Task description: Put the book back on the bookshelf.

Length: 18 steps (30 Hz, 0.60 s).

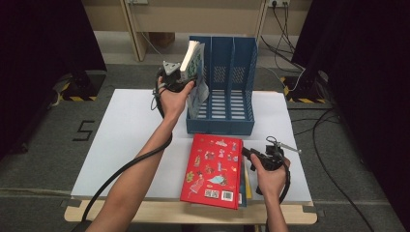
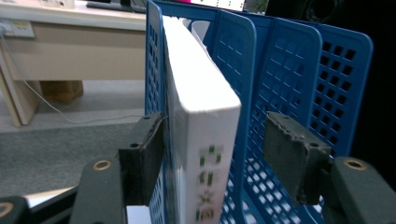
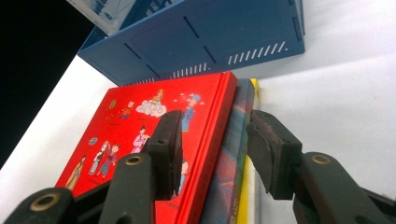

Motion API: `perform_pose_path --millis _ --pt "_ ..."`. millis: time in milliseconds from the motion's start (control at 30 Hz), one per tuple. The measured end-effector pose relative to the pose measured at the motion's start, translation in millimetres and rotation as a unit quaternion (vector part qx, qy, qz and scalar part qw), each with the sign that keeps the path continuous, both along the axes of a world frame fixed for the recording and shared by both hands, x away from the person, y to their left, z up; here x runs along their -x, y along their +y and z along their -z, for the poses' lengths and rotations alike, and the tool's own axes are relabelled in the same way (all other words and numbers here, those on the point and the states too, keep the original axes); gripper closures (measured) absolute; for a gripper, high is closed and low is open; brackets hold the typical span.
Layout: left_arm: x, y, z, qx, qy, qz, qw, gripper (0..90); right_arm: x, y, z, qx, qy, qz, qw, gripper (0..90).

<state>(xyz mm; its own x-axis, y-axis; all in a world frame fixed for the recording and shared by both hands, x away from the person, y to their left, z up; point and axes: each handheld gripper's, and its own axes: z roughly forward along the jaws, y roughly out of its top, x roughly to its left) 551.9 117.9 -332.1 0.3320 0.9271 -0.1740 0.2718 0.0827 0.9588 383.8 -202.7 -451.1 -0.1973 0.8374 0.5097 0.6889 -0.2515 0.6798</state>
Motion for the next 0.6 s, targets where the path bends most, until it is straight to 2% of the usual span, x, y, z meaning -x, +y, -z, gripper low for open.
perform_pose_path --millis 367,600 --pt "15.7 14.6 2.2 0.005 0.007 0.006 0.9999 37.5 -2.0 6.2 -3.6 0.003 -0.004 -0.005 1.0000 55.6" --pt "21.3 17.6 3.0 0.006 0.009 0.012 0.9999 38.8 -2.8 8.6 -4.7 0.008 -0.008 -0.007 0.9999 55.6"
